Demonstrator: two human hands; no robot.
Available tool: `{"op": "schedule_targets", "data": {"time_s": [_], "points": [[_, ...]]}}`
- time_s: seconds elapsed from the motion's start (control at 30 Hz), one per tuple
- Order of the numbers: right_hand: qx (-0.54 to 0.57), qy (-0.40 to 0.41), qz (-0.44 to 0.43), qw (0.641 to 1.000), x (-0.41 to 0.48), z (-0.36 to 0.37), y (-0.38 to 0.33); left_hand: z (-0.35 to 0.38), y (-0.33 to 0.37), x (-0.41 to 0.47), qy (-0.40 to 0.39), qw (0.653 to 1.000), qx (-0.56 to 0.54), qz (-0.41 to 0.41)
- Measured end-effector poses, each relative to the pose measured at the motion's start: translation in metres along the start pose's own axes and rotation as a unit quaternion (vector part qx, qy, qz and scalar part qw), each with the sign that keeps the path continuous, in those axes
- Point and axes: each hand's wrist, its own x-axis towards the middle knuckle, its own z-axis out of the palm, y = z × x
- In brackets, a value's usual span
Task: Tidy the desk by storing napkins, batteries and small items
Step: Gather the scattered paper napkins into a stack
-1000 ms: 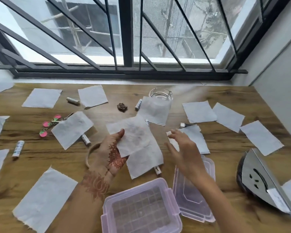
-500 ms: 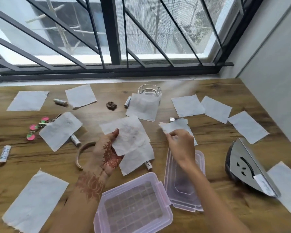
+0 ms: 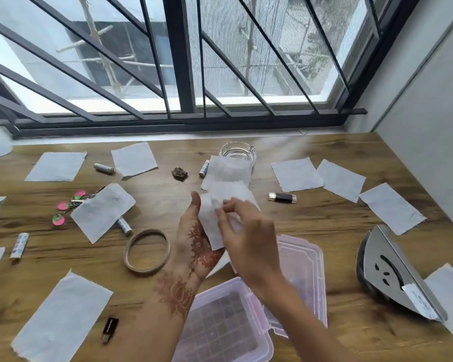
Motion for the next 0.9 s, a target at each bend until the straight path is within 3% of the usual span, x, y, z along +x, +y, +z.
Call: {"op": "schedule_targets", "data": {"time_s": [0.1, 0.2, 0.37, 0.47, 0.6, 0.77, 0.9], "points": [[-0.065, -0.028, -0.026, 0.997, -0.006, 0.009, 0.003, 0.005, 0.000, 0.000, 0.005, 1.000, 0.006, -0.008], [-0.060, -0.025, -0.043, 0.997, -0.004, 0.007, 0.006, 0.009, -0.002, 0.006, 0.010, 0.999, 0.026, -0.016], [0.003, -0.003, 0.040, 0.999, 0.033, -0.022, 0.037, 0.008, 0.001, 0.025, 0.043, 0.999, 0.020, -0.004], [-0.054, 0.007, 0.094, 0.994, 0.067, -0.034, 0.086, 0.006, 0.002, 0.034, 0.070, 0.997, 0.042, 0.010], [-0.132, -0.108, 0.153, 0.973, 0.103, -0.037, 0.152, 0.012, 0.002, 0.041, 0.088, 0.994, 0.068, 0.022], [-0.204, -0.218, 0.117, 0.947, 0.117, -0.034, 0.180, 0.012, 0.001, 0.052, 0.094, 0.993, 0.068, 0.033], [-0.205, -0.142, 0.111, 0.962, 0.114, -0.027, 0.189, 0.007, -0.001, 0.053, 0.086, 0.994, 0.058, 0.034]]}}
